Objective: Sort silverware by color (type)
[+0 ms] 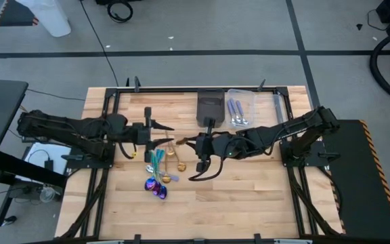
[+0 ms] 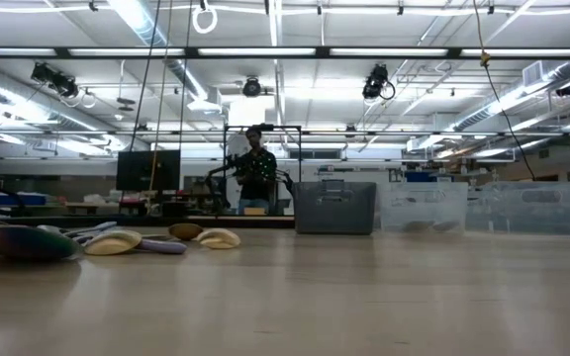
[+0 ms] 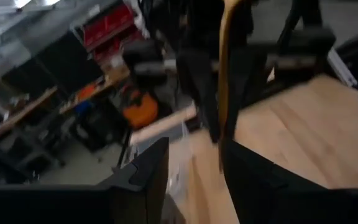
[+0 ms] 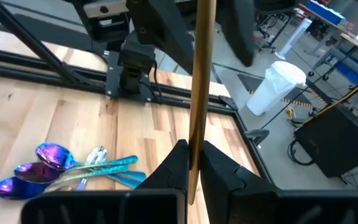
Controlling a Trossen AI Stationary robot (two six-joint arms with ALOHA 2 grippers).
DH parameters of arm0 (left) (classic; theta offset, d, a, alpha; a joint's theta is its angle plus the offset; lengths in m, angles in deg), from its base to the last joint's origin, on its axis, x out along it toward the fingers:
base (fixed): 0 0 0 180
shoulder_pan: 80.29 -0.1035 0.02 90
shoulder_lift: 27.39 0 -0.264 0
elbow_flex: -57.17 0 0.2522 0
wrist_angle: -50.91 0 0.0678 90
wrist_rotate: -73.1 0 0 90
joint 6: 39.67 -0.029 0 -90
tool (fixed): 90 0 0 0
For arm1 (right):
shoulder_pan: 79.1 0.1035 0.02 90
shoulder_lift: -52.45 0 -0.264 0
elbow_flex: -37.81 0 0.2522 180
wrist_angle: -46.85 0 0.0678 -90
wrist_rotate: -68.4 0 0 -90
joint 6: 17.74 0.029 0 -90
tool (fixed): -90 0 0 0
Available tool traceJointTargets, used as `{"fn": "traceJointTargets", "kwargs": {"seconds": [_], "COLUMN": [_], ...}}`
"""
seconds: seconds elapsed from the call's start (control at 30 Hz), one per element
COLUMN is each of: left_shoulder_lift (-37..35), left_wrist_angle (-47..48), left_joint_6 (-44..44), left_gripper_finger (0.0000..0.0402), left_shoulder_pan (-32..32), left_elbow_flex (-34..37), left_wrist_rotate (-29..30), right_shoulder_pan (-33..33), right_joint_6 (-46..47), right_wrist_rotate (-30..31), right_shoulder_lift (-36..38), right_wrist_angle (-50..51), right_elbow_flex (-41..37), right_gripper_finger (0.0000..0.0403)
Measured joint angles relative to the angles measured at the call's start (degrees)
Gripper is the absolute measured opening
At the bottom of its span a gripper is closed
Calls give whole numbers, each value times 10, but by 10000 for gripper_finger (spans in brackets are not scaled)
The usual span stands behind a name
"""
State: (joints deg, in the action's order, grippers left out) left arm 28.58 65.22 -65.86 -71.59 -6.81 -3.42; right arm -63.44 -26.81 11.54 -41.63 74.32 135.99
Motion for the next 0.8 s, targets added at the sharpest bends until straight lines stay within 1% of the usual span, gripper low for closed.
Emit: {"fn": "traceJointTargets", "kwargs": {"seconds": [0.1,0.23,0.37,0.6,0.73,0.8], "left_shoulder_lift": [-6,-6,-7,-7,-7,-7], "left_wrist_angle": [47,77,92,129,147,136], "left_joint_6": [18,32,36,70,97,108], "left_gripper_finger": [151,150,150,150,150,150], "left_shoulder_pan": [12,27,37,50,51,51], "left_elbow_flex": [0,0,0,0,0,13], "left_wrist_rotate": [16,18,18,18,18,19], "right_shoulder_pan": [-8,-16,-19,-20,-33,-43], "right_joint_6": [12,16,17,21,36,45], "right_wrist_rotate": [1,3,2,3,1,0], "right_shoulder_lift": [0,0,0,0,0,0], "right_wrist_angle": [11,19,25,37,37,40], "right_elbow_flex": [0,0,0,0,0,0], "right_gripper_finger": [31,31,31,32,32,32]}}
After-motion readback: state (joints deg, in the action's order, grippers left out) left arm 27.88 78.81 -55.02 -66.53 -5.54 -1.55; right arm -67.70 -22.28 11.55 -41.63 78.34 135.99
